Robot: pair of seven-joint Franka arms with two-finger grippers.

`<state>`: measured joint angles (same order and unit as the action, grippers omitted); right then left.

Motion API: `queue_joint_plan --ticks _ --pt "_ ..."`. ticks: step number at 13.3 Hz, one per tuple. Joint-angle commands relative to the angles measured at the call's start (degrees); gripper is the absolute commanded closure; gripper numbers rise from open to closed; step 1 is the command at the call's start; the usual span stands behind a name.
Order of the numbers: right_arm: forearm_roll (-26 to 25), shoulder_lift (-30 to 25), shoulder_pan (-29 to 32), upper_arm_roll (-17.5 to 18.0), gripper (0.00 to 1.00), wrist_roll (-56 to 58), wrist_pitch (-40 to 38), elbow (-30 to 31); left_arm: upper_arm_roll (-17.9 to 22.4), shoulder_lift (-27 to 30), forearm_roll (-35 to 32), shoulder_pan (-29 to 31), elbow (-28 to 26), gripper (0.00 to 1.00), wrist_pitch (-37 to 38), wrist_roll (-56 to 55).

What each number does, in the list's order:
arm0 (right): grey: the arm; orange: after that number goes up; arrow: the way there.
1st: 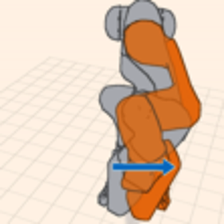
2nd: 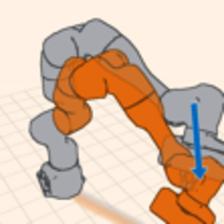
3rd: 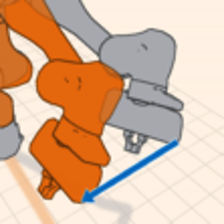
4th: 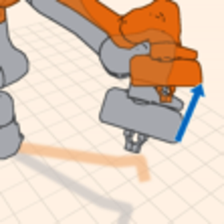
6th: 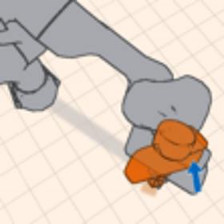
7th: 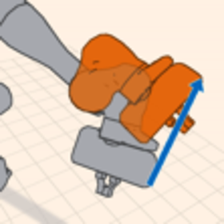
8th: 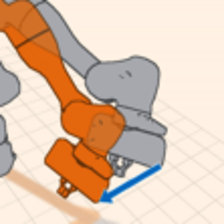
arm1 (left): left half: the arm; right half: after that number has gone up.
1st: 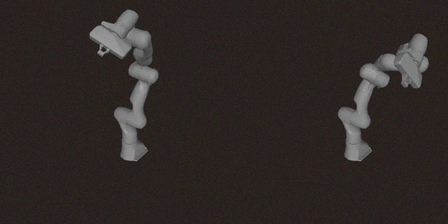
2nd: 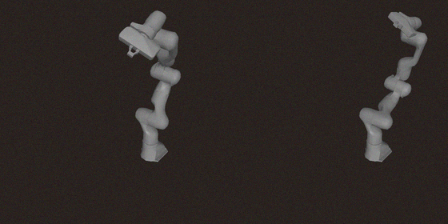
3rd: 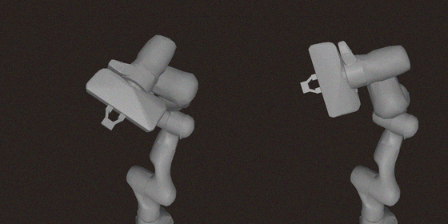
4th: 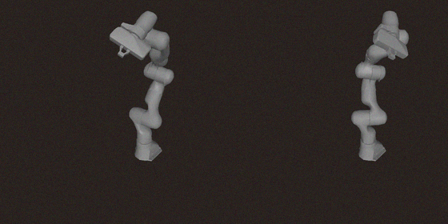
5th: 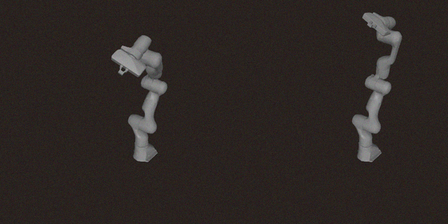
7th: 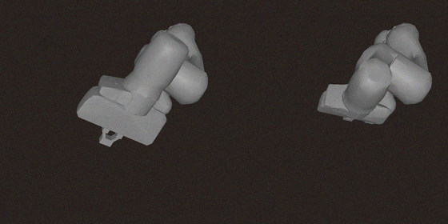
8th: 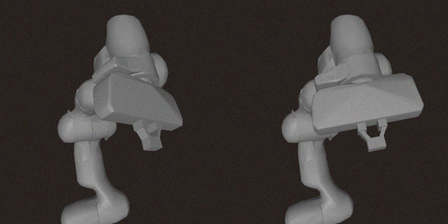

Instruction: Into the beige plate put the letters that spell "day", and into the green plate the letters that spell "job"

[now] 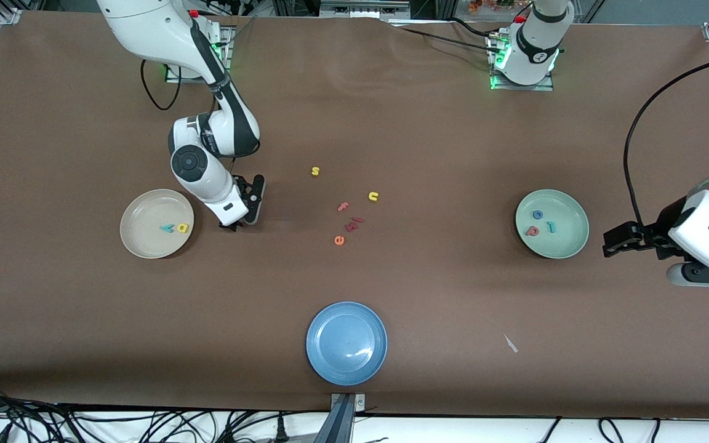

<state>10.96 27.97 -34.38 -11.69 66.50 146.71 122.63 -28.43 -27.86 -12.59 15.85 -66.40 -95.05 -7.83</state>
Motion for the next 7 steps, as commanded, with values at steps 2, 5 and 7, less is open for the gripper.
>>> queue_joint_plan --ticks 2,5,7 --pt "0.7 -1.5 0.1 0.6 0.32 1.8 1.6 2.2 7.0 1.1 0.0 -7.9 1.4 0.00 1.2 0.2" --pt "0.7 -1.5 0.1 1.1 0.45 1.8 1.8 2.2 14.4 2.2 8.9 -11.3 0.7 0.00 0.0 3.9" --pt "0.7 -1.2 0.1 1.1 0.48 1.8 2.4 2.2 21.4 3.9 12.0 -15.9 -1.3 0.00 -0.9 5.4"
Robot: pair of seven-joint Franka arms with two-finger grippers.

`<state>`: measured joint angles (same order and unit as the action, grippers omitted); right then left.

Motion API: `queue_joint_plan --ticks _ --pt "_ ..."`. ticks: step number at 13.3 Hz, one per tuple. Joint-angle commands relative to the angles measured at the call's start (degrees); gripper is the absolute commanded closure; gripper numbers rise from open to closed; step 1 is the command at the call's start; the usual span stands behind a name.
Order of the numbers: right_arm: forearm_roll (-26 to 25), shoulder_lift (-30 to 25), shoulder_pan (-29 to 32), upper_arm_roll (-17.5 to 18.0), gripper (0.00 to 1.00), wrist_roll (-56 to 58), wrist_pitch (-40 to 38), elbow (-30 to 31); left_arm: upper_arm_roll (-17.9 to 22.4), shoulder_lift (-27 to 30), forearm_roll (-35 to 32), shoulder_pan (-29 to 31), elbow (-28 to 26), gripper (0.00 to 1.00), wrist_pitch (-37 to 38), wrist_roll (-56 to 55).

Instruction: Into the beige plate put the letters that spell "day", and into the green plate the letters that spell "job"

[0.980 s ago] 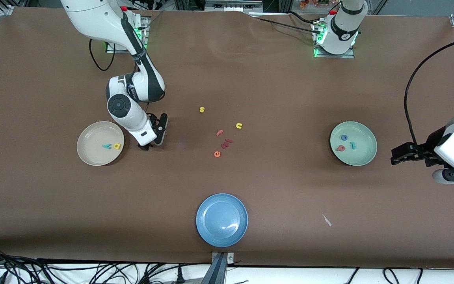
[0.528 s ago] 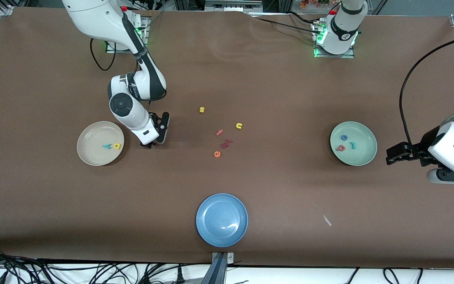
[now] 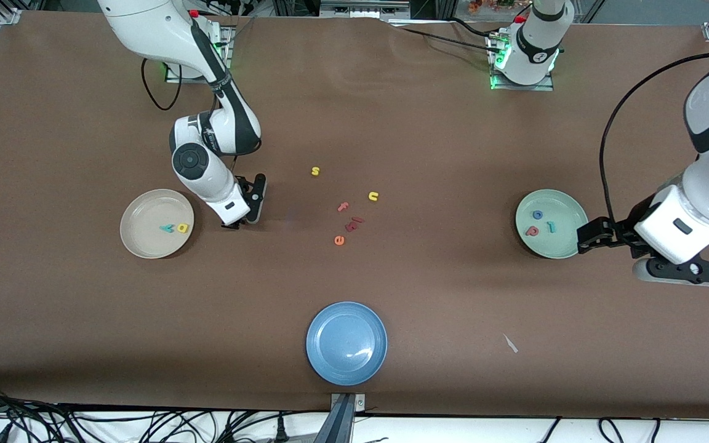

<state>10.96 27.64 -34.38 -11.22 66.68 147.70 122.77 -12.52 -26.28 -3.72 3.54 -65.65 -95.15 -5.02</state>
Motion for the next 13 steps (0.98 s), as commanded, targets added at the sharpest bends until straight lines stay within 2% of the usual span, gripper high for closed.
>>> queue_joint_plan --ticks 1,3,5,10,11,13 --pt "0.7 -0.8 0.0 0.7 0.52 1.6 1.5 2.1 5.6 2.4 4.2 -3.2 -2.8 0.00 -1.8 4.6" --pt "0.7 -0.7 0.0 0.7 0.58 1.7 1.5 2.0 5.7 2.6 4.5 -2.4 -3.1 0.00 -2.3 7.4" --pt "0.6 -0.6 0.0 0.7 0.75 1.6 1.8 2.0 5.5 2.6 4.4 -2.3 -3.1 0.00 -2.3 7.5" --pt "0.6 -0.2 0.0 0.7 0.79 1.6 1.8 2.0 5.5 2.6 4.4 -2.2 -3.1 0.00 -2.1 7.5" --pt "0.6 -0.1 0.0 0.7 0.86 1.6 1.8 1.9 5.4 2.6 4.4 -2.3 -3.1 0.00 -2.1 7.5" --pt "0.6 -0.1 0.0 0.7 0.93 1.6 1.7 1.8 5.3 2.6 4.4 -2.4 -3.0 0.00 -2.1 6.8"
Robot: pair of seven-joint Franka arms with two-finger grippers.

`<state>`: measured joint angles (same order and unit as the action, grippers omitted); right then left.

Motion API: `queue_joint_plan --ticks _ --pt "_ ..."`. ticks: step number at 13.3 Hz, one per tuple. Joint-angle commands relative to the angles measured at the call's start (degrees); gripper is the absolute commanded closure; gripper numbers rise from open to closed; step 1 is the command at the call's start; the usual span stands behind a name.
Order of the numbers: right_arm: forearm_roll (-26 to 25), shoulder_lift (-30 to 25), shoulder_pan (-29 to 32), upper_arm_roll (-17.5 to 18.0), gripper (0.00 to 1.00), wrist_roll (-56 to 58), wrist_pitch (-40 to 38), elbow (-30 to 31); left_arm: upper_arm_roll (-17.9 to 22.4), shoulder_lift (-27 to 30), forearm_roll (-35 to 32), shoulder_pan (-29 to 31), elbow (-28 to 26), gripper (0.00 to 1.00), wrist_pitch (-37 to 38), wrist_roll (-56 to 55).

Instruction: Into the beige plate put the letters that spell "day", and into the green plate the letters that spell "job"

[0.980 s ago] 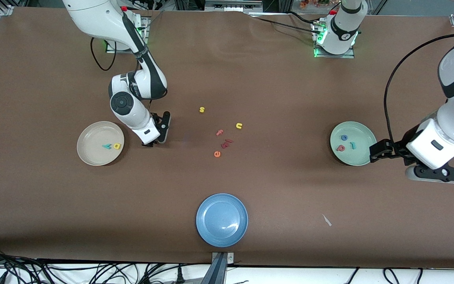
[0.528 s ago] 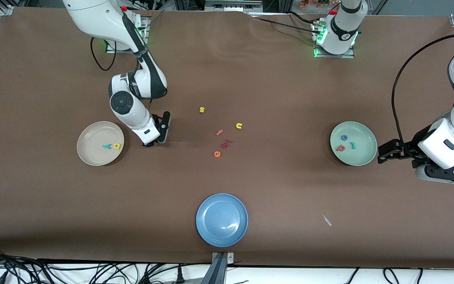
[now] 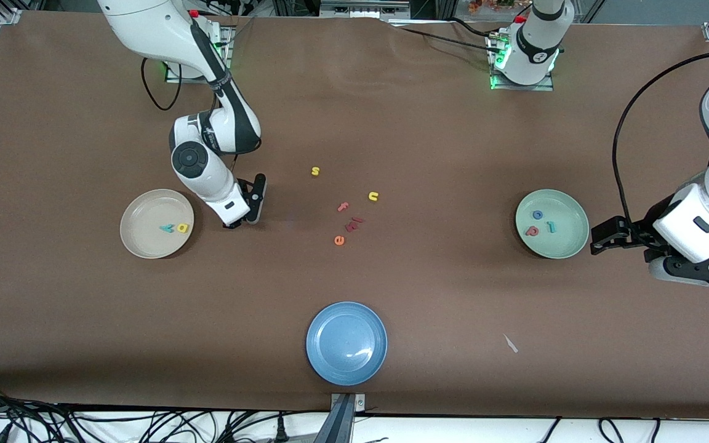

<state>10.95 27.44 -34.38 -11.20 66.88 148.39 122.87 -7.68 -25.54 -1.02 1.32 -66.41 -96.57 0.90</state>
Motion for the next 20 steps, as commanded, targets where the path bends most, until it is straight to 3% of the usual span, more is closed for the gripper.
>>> queue_joint_plan --ticks 1,4,7,10,14,17,19,20 --pt "0.7 0.1 0.0 0.7 0.96 1.2 0.8 1.4 0.4 1.9 1.7 -0.4 -2.2 0.00 -0.6 0.8" --pt "0.8 -0.5 0.5 -0.4 0.98 0.6 -3.4 -1.8 0.5 1.9 1.7 -0.1 -2.2 0.00 -0.7 1.2" --pt "0.9 -0.6 0.7 -3.8 0.98 -2.9 -14.7 -7.9 0.5 1.9 1.6 0.0 -2.2 0.00 -0.6 1.1" --pt "0.9 -1.9 0.7 -9.0 0.98 -7.1 -20.2 -9.1 0.5 1.9 1.7 -0.1 -2.2 0.00 -0.6 0.9" --pt "0.9 -2.0 0.7 -16.5 0.98 -10.8 -23.2 -8.9 0.5 1.9 1.7 -0.1 -2.2 0.00 -0.6 0.8" --pt "0.9 -1.7 0.7 -19.9 0.96 -17.7 -23.2 -8.7 0.5 1.9 1.7 -0.2 -2.2 0.00 -0.6 0.8" --pt "0.9 -1.1 1.3 -20.5 0.88 -26.1 -23.1 -8.7 0.4 1.9 1.7 -0.3 -2.2 0.00 -0.6 0.7" --pt "0.9 -0.7 1.6 -20.5 0.72 -29.2 -23.1 -8.9 0.4 1.9 1.7 -0.6 -2.1 0.00 -0.6 0.6"
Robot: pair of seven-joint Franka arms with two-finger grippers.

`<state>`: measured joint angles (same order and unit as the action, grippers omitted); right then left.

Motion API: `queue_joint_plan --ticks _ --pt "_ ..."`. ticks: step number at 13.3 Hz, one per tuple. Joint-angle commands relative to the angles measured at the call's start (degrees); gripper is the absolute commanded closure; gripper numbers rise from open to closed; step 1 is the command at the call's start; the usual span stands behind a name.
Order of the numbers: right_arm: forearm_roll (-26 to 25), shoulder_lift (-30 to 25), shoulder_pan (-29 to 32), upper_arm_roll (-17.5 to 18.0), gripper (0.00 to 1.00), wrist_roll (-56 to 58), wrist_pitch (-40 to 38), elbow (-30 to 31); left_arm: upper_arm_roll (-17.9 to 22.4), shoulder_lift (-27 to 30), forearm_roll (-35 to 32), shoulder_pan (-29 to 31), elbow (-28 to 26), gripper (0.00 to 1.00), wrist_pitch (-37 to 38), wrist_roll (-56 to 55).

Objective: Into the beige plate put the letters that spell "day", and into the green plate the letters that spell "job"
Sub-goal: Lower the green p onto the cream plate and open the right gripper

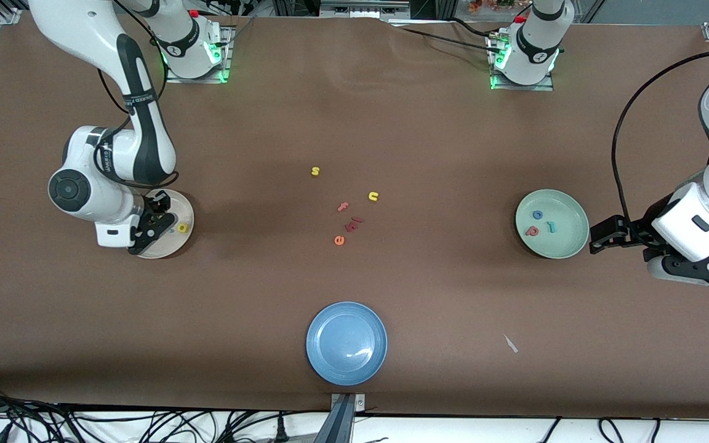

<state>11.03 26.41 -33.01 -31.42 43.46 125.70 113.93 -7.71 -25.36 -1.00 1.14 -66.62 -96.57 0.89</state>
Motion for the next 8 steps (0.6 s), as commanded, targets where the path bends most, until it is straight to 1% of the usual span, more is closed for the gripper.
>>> queue_joint_plan --ticks 1,2,4,5,8 --pt "0.9 0.3 0.2 -0.3 0.44 -7.1 -0.4 0.0 0.4 1.7 1.6 -0.5 -1.8 0.00 -0.6 0.4" --pt "0.9 0.1 0.2 -0.3 0.00 -7.9 -0.5 -0.1 0.4 1.7 1.7 -0.6 -1.8 0.00 -0.6 0.1" --pt "0.9 -0.3 -0.3 -0.1 0.00 -8.4 -0.6 -1.5 0.4 1.7 1.6 -0.5 -1.8 0.00 -0.6 0.2" --pt "0.9 -0.3 -0.4 0.0 0.00 -9.5 -2.8 -3.0 0.4 1.7 1.7 -0.5 -1.7 0.00 -0.6 0.2" --pt "0.8 0.1 -2.1 0.1 0.00 -17.6 -13.0 -10.6 0.4 1.7 1.6 -0.8 -1.7 0.00 -0.6 0.1"
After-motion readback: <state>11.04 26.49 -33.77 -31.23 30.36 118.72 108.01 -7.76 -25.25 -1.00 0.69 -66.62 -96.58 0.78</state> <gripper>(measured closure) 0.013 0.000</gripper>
